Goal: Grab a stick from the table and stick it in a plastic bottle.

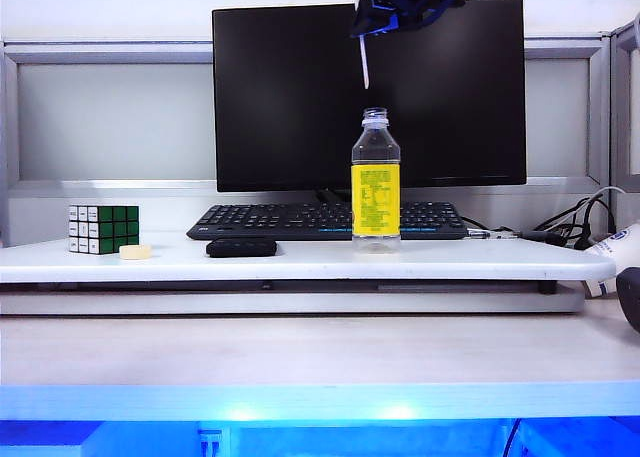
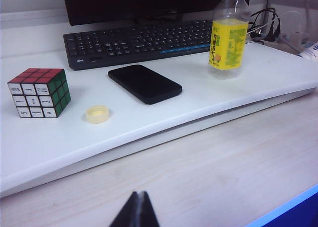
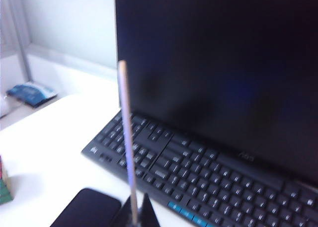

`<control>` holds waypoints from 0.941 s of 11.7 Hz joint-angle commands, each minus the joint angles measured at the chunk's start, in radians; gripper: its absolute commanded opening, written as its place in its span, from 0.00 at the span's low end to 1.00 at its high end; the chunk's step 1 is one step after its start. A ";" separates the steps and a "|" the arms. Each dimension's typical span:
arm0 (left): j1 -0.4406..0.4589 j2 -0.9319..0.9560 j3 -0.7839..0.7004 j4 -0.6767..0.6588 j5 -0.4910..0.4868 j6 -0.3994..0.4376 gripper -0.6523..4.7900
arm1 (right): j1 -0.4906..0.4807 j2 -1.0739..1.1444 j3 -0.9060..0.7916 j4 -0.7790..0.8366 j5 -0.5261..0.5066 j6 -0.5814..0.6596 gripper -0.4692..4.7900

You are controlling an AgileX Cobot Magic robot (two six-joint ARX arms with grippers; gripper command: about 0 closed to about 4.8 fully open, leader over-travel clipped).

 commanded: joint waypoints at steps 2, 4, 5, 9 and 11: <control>0.000 0.001 -0.008 0.029 0.007 0.001 0.11 | -0.011 0.012 0.005 0.063 0.006 -0.010 0.07; 0.000 0.001 -0.008 0.032 0.007 0.001 0.11 | -0.017 0.023 0.005 0.074 0.008 -0.013 0.07; 0.000 0.001 -0.008 0.037 0.007 0.000 0.11 | -0.024 0.030 0.005 0.082 0.009 -0.014 0.07; 0.000 0.001 -0.008 0.043 0.005 0.000 0.11 | -0.036 0.056 0.005 0.103 0.013 -0.013 0.07; 0.000 0.001 -0.008 0.042 0.004 0.000 0.11 | -0.036 0.075 0.005 0.108 0.012 -0.009 0.07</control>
